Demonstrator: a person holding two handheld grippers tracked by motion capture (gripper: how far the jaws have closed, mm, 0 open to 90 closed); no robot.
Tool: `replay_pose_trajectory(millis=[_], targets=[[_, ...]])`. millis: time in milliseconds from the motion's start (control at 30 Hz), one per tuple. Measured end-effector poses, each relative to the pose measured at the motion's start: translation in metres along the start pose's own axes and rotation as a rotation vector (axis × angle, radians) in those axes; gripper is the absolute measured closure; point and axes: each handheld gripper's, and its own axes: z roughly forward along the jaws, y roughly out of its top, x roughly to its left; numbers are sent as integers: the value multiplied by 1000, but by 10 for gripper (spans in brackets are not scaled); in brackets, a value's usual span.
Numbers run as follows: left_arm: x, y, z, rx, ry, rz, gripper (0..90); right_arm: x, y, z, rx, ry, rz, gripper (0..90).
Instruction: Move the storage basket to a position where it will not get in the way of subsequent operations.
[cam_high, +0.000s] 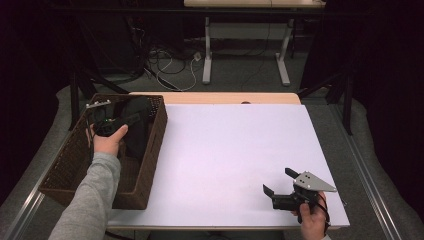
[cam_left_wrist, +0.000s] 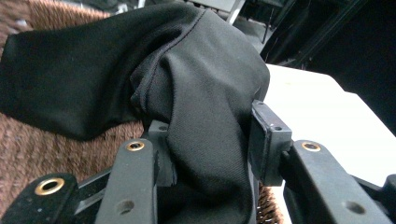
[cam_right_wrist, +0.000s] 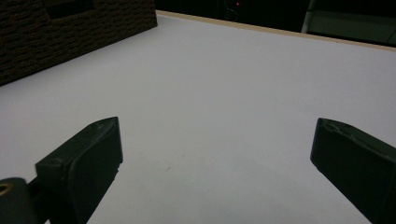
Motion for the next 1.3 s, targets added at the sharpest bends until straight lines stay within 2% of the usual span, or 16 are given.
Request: replay_pose_trajectory(millis=[467, 833, 1067, 1300], targets=[[-15, 9, -30, -109, -5, 64, 590, 1, 0, 0, -3, 2, 2, 18], [-36, 14, -55, -190, -41, 104, 590, 1, 1, -2, -14, -7, 8, 18], [-53, 17, -67, -214, -63, 149, 590, 1, 2, -3, -13, -9, 19, 18], [-67, 19, -77, -230, -98, 178, 590, 1, 1, -3, -13, -12, 10, 18]])
